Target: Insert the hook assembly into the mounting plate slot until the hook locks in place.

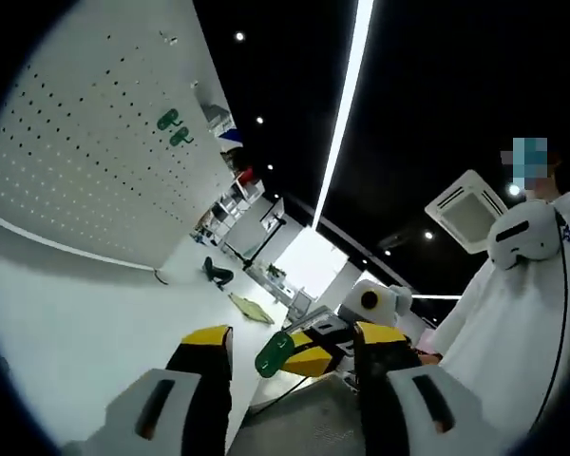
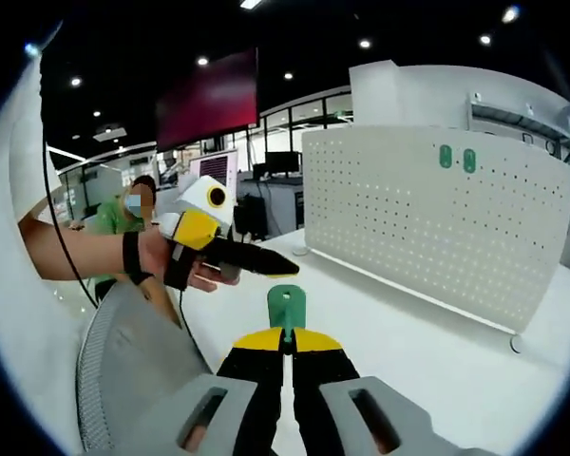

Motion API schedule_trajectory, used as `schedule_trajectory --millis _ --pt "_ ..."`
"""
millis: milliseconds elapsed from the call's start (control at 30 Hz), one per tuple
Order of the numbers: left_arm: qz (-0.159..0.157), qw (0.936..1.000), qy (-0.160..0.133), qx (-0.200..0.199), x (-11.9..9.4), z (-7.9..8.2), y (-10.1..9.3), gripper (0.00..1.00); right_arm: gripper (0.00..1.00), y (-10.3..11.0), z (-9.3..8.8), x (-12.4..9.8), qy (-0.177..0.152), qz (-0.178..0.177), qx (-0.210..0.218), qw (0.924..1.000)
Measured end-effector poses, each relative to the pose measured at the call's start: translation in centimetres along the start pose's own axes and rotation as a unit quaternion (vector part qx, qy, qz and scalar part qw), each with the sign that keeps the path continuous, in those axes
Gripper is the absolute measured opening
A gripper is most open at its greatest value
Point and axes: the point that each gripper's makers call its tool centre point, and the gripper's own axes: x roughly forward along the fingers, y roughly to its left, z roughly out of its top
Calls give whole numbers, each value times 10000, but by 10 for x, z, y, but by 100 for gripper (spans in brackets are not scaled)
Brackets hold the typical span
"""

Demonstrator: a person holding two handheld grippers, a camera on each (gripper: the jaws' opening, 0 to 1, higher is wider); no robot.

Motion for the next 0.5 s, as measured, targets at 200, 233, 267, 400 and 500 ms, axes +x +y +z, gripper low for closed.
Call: schedule_trajectory --millis 200,233,267,400,500 --pt "157 9993 -250 216 -4 4 -4 61 1 -4 7 -1 -110 -102 54 9999" --pt "223 9988 -273 330 -6 3 -1 62 1 -7 10 0 -121 -157 80 9998" --pt "308 9984 -284 386 -9 2 1 63 1 -8 11 0 -126 -167 85 9997" --pt "518 9970 -339 467 -16 2 1 73 1 -14 21 1 -255 -310 140 9991" --pt "922 9924 -328 741 -24 2 10 79 1 -19 24 2 -268 -424 149 9986"
